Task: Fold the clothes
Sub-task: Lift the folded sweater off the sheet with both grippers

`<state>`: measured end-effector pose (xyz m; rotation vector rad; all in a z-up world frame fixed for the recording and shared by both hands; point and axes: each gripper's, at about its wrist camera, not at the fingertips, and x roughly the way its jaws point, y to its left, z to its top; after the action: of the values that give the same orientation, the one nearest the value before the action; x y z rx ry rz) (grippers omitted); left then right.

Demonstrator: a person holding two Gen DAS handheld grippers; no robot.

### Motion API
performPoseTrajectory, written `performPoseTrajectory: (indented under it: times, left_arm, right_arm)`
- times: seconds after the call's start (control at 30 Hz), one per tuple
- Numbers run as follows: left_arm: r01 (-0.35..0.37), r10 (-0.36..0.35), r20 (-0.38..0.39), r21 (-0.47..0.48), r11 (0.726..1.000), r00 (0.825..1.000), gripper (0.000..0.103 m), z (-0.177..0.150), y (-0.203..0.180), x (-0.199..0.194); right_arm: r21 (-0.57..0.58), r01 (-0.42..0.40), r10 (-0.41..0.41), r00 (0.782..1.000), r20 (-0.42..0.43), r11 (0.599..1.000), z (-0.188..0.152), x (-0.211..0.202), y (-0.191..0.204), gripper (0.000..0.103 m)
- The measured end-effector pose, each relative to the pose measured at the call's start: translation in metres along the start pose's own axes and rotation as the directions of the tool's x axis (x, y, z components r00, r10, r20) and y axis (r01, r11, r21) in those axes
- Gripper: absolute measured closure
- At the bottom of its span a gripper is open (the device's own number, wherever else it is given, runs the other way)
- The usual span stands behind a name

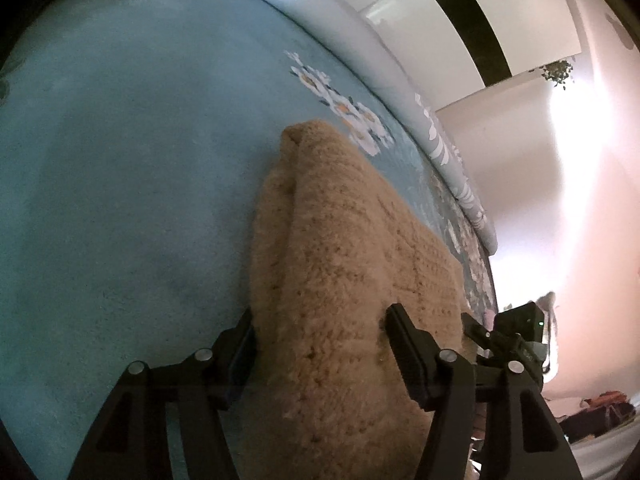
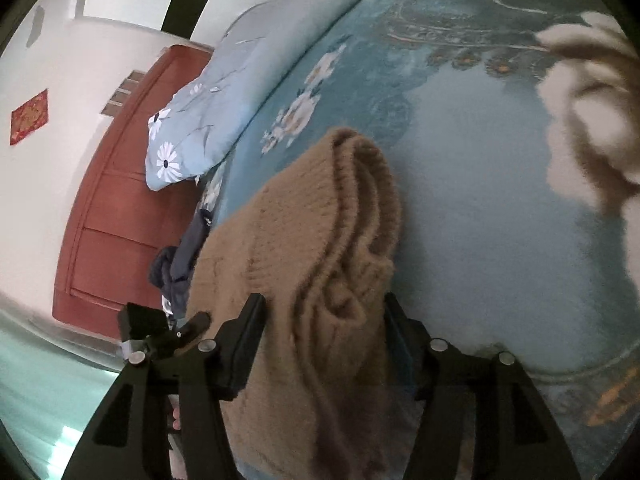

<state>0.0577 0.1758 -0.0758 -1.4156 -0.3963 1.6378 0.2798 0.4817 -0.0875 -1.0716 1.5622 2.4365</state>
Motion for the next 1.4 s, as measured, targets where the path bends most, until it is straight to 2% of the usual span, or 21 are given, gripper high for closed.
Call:
performPoseTrajectory:
  times: [0.03, 0.17, 0.23, 0.5, 0.67, 0.77, 0.97, 1.07, 1.2, 1.3, 1.4]
  left_arm:
    - [0.002, -0.002, 0.005, -0.001, 1.000, 1.000, 0.041, 0.000, 0.000, 0.000]
    - [-0.002, 0.002, 0.022, 0.004, 1.000, 1.000, 0.061, -0.004, -0.003, -0.004]
    - [-0.004, 0.003, 0.033, 0.020, 1.000, 0.999, 0.065, -0.006, -0.011, -0.010]
    - [0.003, -0.009, 0.055, 0.115, 0.993, 0.998, 0.067, -0.022, -0.062, -0.035]
    - [0.034, -0.048, 0.069, 0.186, 0.982, 0.996, 0.067, -0.034, -0.107, -0.044]
    - [0.061, -0.082, 0.074, 0.250, 0.966, 0.994, 0.067, -0.037, -0.152, -0.046]
    - [0.146, -0.185, 0.055, 0.415, 0.898, 0.981, 0.067, -0.038, -0.275, -0.036]
    - [0.189, -0.226, 0.013, 0.499, 0.845, 0.974, 0.067, -0.042, -0.343, -0.021]
    - [0.243, -0.247, -0.076, 0.586, 0.773, 0.966, 0.067, -0.056, -0.432, 0.015]
    - [0.267, -0.251, -0.116, 0.626, 0.733, 0.961, 0.067, -0.071, -0.483, 0.044]
    - [0.299, -0.254, -0.163, 0.636, 0.711, 0.953, 0.067, -0.086, -0.524, 0.075]
  right_arm:
    - [0.005, -0.005, 0.005, 1.000, 0.001, 1.000, 0.000, 0.001, -0.001, 0.051]
    - [0.043, -0.042, 0.042, 0.999, -0.008, 0.998, 0.001, 0.002, -0.005, 0.060]
    - [0.033, -0.046, 0.046, 0.999, -0.013, 0.998, 0.002, -0.001, 0.000, 0.063]
    - [-0.060, -0.052, 0.052, 0.999, -0.001, 0.997, 0.005, -0.037, 0.034, 0.066]
    - [-0.152, -0.029, 0.038, 0.998, 0.054, 0.988, 0.006, -0.096, 0.061, 0.066]
    - [-0.206, -0.011, 0.032, 0.995, 0.098, 0.979, 0.008, -0.135, 0.077, 0.066]
    - [-0.296, 0.053, 0.024, 0.967, 0.252, 0.954, 0.023, -0.254, 0.095, 0.066]
    - [-0.309, 0.101, 0.005, 0.946, 0.324, 0.946, 0.034, -0.322, 0.092, 0.066]
    - [-0.317, 0.177, -0.032, 0.909, 0.416, 0.932, 0.044, -0.407, 0.085, 0.066]
    - [-0.298, 0.235, -0.069, 0.876, 0.477, 0.925, 0.050, -0.465, 0.075, 0.066]
    - [-0.248, 0.288, -0.131, 0.854, 0.504, 0.925, 0.056, -0.511, 0.056, 0.066]
